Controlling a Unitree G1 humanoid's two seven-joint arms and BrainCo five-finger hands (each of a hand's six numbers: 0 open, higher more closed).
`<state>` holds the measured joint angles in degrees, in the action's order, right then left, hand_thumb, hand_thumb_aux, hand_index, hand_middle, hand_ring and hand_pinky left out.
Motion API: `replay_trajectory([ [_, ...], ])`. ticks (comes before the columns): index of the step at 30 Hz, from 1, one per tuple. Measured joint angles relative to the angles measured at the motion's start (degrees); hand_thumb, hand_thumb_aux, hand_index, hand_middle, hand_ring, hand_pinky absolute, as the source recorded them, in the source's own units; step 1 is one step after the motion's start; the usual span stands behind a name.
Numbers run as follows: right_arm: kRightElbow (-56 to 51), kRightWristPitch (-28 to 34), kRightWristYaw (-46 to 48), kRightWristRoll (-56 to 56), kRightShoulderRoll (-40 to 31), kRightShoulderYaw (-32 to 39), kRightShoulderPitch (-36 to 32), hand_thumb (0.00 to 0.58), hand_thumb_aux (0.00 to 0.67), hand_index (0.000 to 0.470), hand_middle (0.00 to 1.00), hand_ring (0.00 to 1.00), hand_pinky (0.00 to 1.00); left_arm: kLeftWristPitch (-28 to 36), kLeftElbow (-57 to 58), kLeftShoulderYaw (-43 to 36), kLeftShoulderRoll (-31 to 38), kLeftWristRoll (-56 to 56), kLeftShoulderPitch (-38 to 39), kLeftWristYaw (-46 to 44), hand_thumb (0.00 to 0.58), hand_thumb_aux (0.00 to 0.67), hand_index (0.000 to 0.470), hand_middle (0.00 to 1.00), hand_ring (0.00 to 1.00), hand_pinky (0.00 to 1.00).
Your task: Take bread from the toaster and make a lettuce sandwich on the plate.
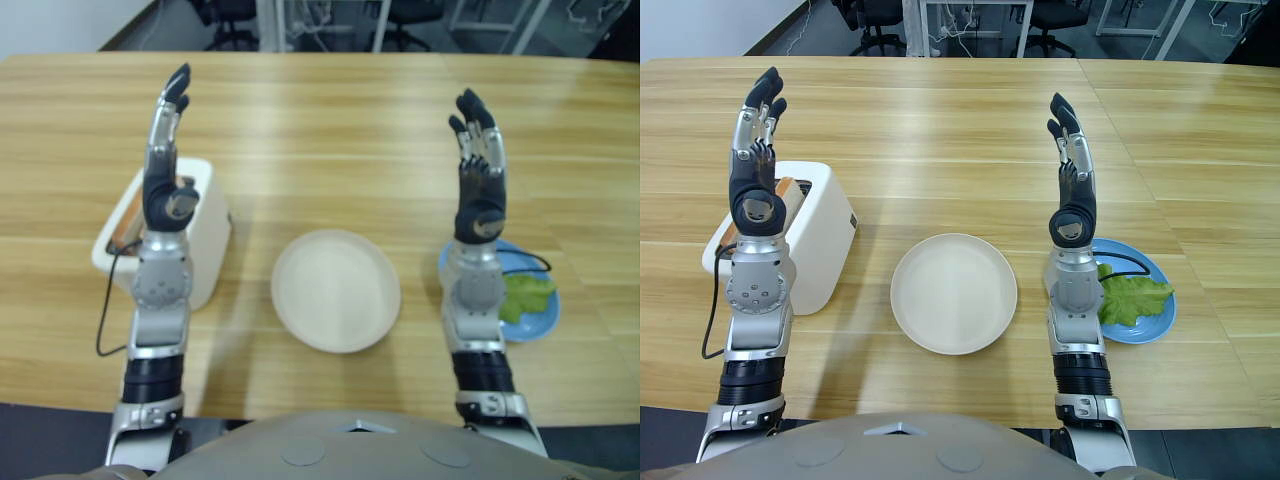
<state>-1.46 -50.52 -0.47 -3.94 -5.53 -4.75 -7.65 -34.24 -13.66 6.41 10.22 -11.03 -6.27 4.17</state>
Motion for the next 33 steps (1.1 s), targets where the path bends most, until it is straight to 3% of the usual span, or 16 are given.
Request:
replay_trajectory([
  [20,0.0,-0.1,-1.0,-1.1,-0.2,-0.1,-0.3,0.000,0.000,0.000,0.00,0.00,0.00,0.5,0.4,0.3,0.9,0.3,-0.5,-0.7,0.000,0.000,0.000,0.00,0.00,0.00],
  [33,-2.1,-1.2,-1.2,-1.1,0.0,0.1,-0.3,0.000,0.000,0.000,0.00,0.00,0.00,16.7,-9.7,15.8,25.1,2.2,0.2,-13.2,0.000,0.000,0.000,0.00,0.00,0.00],
])
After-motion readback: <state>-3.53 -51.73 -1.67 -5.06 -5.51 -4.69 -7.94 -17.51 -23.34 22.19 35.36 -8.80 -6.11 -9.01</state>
